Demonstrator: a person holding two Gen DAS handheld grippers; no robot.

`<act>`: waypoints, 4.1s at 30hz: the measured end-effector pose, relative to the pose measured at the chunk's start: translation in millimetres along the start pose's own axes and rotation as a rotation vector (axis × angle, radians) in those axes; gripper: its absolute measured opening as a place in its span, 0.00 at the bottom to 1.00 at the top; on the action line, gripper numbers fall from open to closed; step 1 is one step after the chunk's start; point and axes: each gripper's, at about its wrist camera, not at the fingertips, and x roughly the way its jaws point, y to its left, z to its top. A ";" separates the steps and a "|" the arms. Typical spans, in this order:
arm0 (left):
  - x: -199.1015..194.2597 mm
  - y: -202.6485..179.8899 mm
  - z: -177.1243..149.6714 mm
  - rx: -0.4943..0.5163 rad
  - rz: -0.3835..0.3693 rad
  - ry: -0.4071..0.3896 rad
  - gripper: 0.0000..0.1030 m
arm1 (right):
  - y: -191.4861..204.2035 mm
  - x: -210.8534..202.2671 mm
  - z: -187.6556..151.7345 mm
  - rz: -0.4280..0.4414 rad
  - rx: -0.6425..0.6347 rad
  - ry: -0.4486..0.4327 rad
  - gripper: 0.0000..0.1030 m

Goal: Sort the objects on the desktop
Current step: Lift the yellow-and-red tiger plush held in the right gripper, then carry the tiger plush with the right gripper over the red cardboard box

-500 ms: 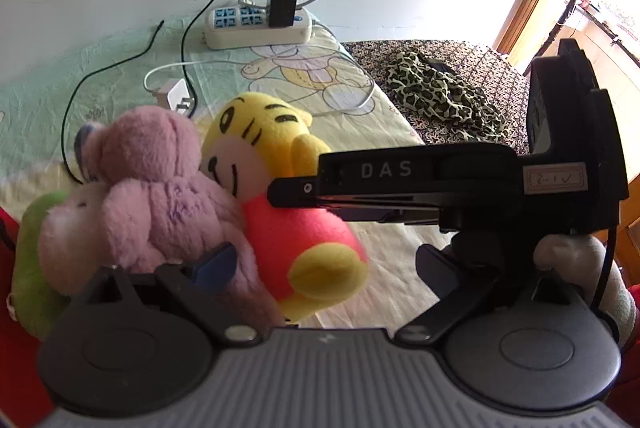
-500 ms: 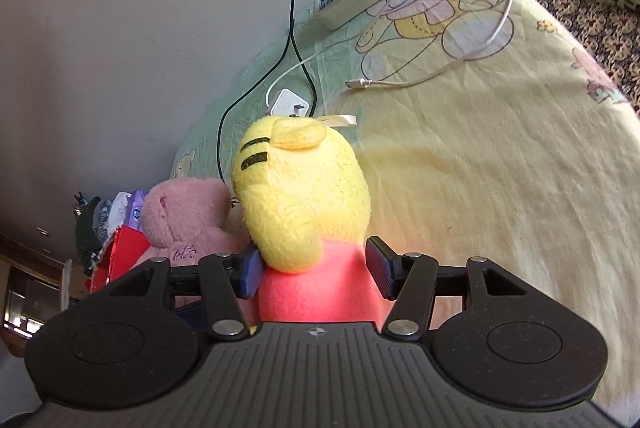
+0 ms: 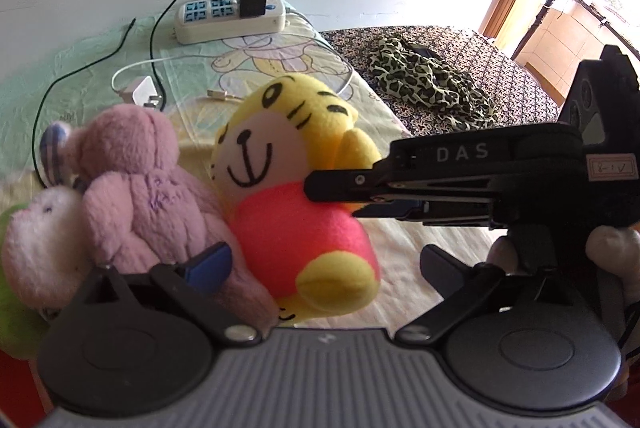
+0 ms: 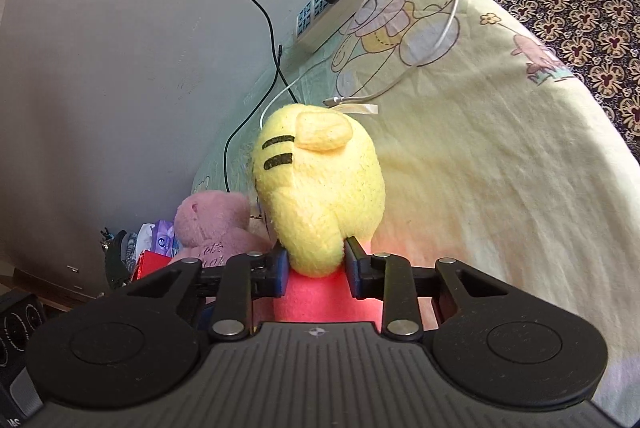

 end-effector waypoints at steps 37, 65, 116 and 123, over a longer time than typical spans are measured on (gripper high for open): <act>-95.4 -50.8 -66.1 0.092 -0.014 -0.195 0.77 | 74.7 -105.5 -105.3 0.006 -0.169 -0.168 0.27; -246.8 174.2 -119.5 -0.011 0.103 -0.383 0.77 | 272.8 46.1 -177.2 0.193 -0.381 -0.232 0.27; -142.3 265.4 -123.6 -0.089 0.016 -0.153 0.85 | 269.9 148.5 -176.4 -0.168 -0.422 -0.097 0.28; -145.7 266.8 -123.0 -0.079 0.039 -0.134 0.90 | 263.7 143.0 -175.6 -0.118 -0.346 -0.120 0.33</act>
